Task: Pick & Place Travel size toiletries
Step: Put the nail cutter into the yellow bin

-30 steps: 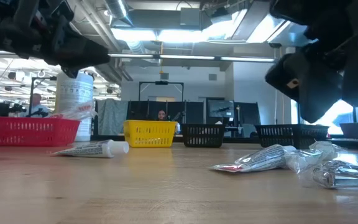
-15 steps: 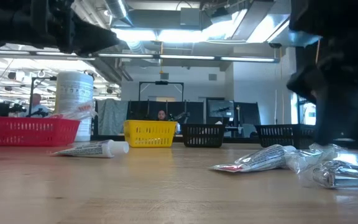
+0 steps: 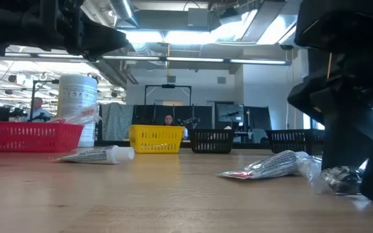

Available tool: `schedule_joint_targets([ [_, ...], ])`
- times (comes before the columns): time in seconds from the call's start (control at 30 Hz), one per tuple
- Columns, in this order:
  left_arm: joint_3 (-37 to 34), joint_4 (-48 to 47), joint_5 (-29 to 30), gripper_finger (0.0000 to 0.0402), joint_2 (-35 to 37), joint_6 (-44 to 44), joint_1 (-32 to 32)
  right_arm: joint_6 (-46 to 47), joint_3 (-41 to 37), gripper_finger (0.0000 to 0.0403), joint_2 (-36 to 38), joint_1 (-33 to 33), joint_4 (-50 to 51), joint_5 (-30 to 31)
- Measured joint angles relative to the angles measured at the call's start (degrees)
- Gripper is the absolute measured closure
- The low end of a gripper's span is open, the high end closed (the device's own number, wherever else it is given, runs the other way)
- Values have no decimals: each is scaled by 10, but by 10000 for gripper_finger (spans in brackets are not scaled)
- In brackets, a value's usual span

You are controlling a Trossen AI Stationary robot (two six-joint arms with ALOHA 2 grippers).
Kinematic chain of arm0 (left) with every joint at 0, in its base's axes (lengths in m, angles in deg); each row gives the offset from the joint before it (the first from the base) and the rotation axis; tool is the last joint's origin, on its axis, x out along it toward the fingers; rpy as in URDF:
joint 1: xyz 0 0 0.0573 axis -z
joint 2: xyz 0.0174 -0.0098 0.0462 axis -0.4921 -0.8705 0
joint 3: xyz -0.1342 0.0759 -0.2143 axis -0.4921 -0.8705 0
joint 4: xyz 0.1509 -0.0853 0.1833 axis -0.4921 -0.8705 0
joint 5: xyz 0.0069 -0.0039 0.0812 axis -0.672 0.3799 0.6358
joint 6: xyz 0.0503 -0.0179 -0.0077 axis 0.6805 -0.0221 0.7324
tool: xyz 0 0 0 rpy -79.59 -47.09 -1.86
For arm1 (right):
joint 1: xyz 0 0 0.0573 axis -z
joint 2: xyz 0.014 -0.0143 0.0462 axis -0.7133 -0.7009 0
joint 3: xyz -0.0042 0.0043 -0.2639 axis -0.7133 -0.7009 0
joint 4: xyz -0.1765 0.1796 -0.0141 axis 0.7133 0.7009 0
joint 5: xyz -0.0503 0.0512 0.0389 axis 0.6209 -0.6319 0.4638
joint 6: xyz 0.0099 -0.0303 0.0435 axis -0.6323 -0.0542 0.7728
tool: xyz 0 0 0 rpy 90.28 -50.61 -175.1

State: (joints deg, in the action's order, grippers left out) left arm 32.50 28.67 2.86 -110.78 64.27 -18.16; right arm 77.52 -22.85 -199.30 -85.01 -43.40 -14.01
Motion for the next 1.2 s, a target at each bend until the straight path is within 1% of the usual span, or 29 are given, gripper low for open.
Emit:
schedule_joint_targets([
  [0.23, 0, 0, 0, 288, 0, -5, 0, -17, 0, 324, -1, 14, -1, -12],
  [0.3, 0, 0, 0, 288, 0, -6, 0, -19, -1, 342, 2, 21, -2, -26],
  [0.37, 0, 0, 0, 288, 0, -12, 0, -34, -2, 350, 11, 29, -3, -52],
  [0.43, 0, 0, 0, 288, 0, -29, 0, -55, -4, 349, 24, 35, 1, -58],
  [0.57, 0, -1, 0, 288, 0, -60, 0, -122, -4, 329, 63, 51, 14, -39],
  [0.67, 0, -2, -2, 288, -7, -82, 3, -183, -4, 324, 89, 65, 39, -9],
  [0.8, 0, 5, -15, 288, -33, -108, 12, -272, -4, 340, 128, 94, 49, 42],
  [0.9, 0, 48, -15, 288, -70, -109, 13, -321, -4, 348, 152, 127, 49, 95],
  [1.0, 7, 98, -17, 288, -117, -109, 13, -372, -4, 338, 183, 162, 40, 129],
  [1.07, 27, 104, -19, 288, -148, -109, 16, -406, -4, 327, 202, 185, 24, 130],
  [1.13, 50, 105, -20, 285, -179, -102, 20, -436, -4, 324, 217, 207, 1, 110],
  [1.2, 76, 103, -14, 280, -212, -76, 23, -459, -3, 329, 226, 224, -40, 82],
])
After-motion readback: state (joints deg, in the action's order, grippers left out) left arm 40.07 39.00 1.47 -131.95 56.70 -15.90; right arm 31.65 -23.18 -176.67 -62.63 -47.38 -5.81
